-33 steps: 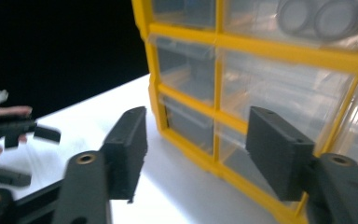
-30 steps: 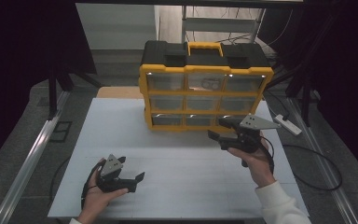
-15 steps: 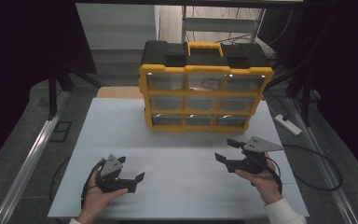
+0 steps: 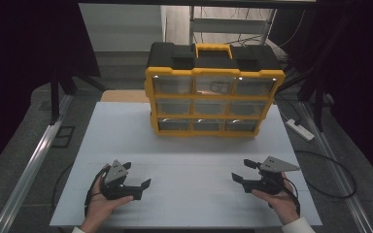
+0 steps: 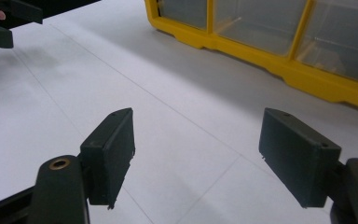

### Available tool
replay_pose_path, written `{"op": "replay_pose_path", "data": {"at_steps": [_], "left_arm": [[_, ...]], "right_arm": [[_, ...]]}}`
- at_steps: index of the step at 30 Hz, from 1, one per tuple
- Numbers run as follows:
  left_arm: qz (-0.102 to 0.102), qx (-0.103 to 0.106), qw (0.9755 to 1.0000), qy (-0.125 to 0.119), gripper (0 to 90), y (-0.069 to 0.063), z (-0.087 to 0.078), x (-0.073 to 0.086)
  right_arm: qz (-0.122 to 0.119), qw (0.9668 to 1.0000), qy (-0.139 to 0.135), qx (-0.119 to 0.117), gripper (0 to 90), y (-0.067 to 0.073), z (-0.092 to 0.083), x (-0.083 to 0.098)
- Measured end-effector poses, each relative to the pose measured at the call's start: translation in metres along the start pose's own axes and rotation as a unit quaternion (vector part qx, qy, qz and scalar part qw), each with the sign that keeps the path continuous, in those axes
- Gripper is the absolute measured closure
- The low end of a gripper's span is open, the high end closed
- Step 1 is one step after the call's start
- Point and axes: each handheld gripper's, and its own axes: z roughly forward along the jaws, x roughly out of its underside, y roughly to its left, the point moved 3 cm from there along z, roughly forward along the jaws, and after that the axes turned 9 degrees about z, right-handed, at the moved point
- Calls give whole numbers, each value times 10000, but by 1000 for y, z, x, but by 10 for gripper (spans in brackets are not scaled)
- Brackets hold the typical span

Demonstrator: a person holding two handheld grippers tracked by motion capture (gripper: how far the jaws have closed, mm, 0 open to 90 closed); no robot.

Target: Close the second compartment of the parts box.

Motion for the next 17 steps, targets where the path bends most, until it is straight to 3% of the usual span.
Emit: {"op": "replay_pose_path", "data": {"at_steps": [17], "left_arm": [[18, 4, 10000, 13, 56, 0, 1, 0]], "right_arm": [[134, 9998, -80, 108, 260, -11, -3, 7]]}}
